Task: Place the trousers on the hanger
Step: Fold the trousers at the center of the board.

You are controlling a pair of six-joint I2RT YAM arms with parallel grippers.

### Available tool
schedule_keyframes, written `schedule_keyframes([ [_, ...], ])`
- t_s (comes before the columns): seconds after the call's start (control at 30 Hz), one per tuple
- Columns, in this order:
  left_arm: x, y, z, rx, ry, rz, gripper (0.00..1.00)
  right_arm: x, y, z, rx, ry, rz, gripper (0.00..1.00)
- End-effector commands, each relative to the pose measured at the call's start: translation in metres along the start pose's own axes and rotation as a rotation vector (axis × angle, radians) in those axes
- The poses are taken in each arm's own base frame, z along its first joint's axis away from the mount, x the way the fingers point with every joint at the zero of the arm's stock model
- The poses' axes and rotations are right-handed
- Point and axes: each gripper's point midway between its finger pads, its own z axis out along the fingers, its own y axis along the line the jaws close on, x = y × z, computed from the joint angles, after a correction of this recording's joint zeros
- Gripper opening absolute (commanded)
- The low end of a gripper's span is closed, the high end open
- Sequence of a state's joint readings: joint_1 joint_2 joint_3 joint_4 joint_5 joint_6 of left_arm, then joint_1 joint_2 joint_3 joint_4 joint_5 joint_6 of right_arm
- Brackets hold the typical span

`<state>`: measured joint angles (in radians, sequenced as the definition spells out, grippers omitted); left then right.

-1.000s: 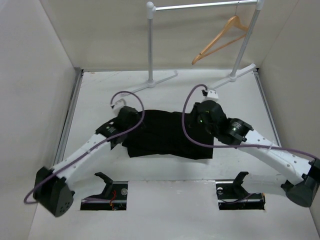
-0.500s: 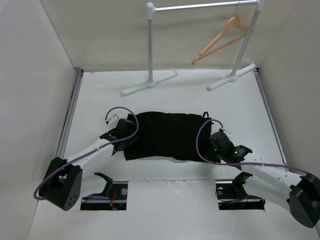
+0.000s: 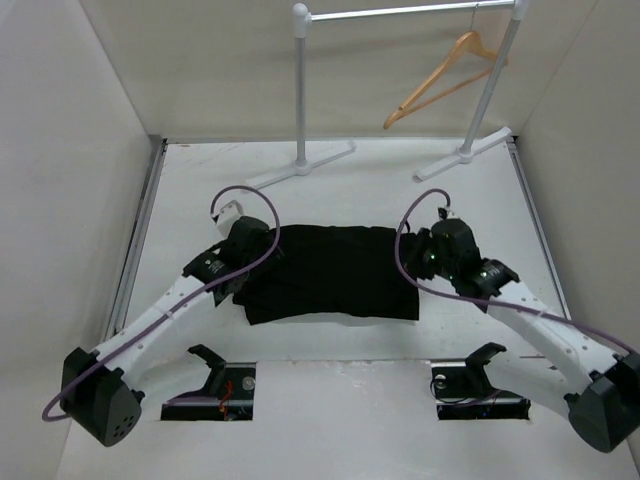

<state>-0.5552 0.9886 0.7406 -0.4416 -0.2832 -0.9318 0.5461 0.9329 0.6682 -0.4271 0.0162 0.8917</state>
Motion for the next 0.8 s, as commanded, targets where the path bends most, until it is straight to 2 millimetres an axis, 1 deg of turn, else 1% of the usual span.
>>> schedule_keyframes([
  [0.0,0.006,-0.024,0.006,0.004,0.017,0.055,0.47,-0.021,0.039,0.020,-0.137,0.007,-0.018,0.18],
  [0.07,0.014,-0.035,0.023,0.006,0.031,0.075,0.47,-0.030,0.043,0.044,-0.158,-0.005,-0.007,0.17],
  [0.1,0.017,-0.033,0.034,-0.007,0.029,0.074,0.47,-0.038,0.039,0.057,-0.151,-0.017,0.011,0.16],
  [0.13,0.017,-0.026,0.044,-0.031,0.022,0.065,0.47,-0.044,0.030,0.070,-0.132,-0.025,0.029,0.16],
  [0.17,0.015,-0.015,0.054,-0.061,0.013,0.054,0.47,-0.048,0.018,0.084,-0.104,-0.035,0.046,0.15],
  [0.23,0.011,0.015,0.070,-0.125,-0.009,0.023,0.47,-0.061,-0.012,0.110,-0.049,-0.045,0.099,0.13],
  [0.27,0.009,0.031,0.076,-0.157,-0.016,0.007,0.47,-0.062,-0.021,0.119,-0.036,-0.037,0.121,0.13],
  [0.33,0.009,0.062,0.081,-0.216,-0.015,-0.013,0.47,-0.063,-0.032,0.136,-0.049,0.002,0.174,0.12],
  [0.4,0.010,0.084,0.079,-0.254,-0.016,-0.034,0.47,-0.063,-0.031,0.145,-0.087,0.023,0.215,0.12],
  [0.43,0.009,0.097,0.076,-0.270,-0.025,-0.046,0.47,-0.065,-0.029,0.147,-0.106,0.026,0.228,0.13],
  [0.5,0.008,0.110,0.071,-0.286,-0.036,-0.064,0.47,-0.067,-0.024,0.150,-0.129,0.038,0.231,0.14],
  [0.57,0.003,0.119,0.065,-0.289,-0.050,-0.086,0.47,-0.069,-0.021,0.150,-0.133,0.047,0.230,0.16],
  [0.6,0.000,0.121,0.062,-0.289,-0.053,-0.094,0.47,-0.071,-0.017,0.146,-0.141,0.047,0.225,0.18],
  [0.63,-0.003,0.120,0.057,-0.279,-0.057,-0.105,0.47,-0.074,-0.010,0.141,-0.154,0.043,0.216,0.21],
  [0.67,-0.007,0.116,0.052,-0.264,-0.061,-0.111,0.48,-0.078,-0.003,0.132,-0.169,0.034,0.198,0.27],
  [0.73,-0.016,0.104,0.041,-0.224,-0.079,-0.113,0.49,-0.085,0.009,0.109,-0.191,0.009,0.155,0.39],
  [0.77,-0.020,0.098,0.035,-0.206,-0.088,-0.111,0.49,-0.083,0.014,0.096,-0.200,0.004,0.130,0.43],
])
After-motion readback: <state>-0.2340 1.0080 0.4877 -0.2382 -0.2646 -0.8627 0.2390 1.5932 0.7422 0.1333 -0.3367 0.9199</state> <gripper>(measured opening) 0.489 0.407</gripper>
